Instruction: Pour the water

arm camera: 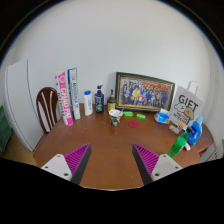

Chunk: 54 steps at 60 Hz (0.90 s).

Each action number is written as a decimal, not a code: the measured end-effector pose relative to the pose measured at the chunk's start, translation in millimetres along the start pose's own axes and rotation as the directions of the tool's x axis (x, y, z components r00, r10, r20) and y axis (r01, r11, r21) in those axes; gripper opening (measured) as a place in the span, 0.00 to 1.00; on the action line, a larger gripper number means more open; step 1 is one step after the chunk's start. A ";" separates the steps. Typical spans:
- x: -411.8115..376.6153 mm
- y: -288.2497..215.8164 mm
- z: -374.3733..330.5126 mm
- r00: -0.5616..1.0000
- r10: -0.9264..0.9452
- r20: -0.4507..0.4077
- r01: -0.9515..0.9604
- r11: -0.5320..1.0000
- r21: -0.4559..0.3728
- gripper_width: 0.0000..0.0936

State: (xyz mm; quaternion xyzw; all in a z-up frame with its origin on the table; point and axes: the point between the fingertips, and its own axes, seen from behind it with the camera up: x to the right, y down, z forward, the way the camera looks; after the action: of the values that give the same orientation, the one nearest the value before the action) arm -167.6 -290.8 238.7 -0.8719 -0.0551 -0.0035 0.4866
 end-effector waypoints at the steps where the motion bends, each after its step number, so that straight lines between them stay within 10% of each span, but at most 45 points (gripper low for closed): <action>1: 5.4 3.2 -0.6 1.000 0.003 -0.002 -0.003 1.000 0.002 0.91; 34: 239.5 103.6 42.4 0.962 0.170 -0.214 -0.165 0.985 0.042 0.91; 54: 338.6 110.7 133.7 0.977 0.151 -0.151 -0.128 0.980 0.152 0.91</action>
State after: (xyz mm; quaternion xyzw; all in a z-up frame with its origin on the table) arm 173.6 -203.5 94.7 -0.8339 0.0461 -0.0359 0.5489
